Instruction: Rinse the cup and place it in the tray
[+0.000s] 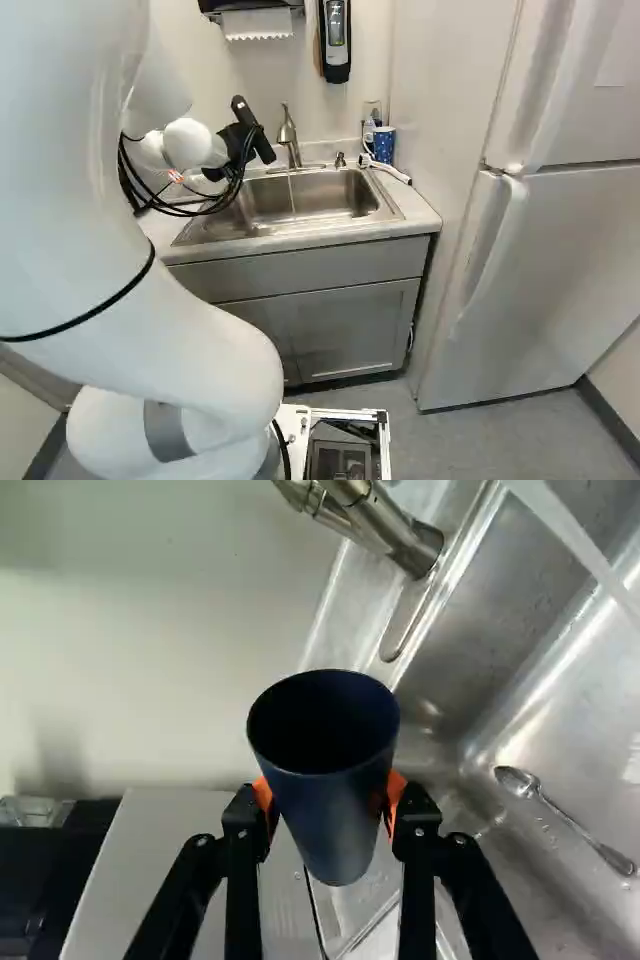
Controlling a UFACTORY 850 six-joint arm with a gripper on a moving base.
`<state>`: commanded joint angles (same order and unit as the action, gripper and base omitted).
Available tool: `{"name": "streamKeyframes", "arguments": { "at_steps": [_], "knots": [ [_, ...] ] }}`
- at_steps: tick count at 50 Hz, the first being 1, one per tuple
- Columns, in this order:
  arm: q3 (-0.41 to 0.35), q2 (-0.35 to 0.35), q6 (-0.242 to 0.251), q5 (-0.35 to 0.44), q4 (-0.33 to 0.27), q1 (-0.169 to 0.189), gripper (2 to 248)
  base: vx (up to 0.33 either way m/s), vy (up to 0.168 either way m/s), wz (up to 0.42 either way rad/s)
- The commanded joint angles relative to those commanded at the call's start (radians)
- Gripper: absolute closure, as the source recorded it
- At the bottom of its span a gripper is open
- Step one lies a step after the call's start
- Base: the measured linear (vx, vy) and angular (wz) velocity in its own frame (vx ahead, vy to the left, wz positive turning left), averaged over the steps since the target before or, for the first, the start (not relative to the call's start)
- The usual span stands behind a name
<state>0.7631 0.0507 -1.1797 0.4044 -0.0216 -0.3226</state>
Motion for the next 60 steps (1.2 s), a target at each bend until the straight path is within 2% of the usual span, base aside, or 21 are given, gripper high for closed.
{"name": "streamKeyframes", "arguments": {
  "at_steps": [60],
  "knots": [
    [0.0, 0.0, 0.63, 0.0, 0.0, 0.0, 126, 0.0, 0.0, 0.0]
  ]
}}
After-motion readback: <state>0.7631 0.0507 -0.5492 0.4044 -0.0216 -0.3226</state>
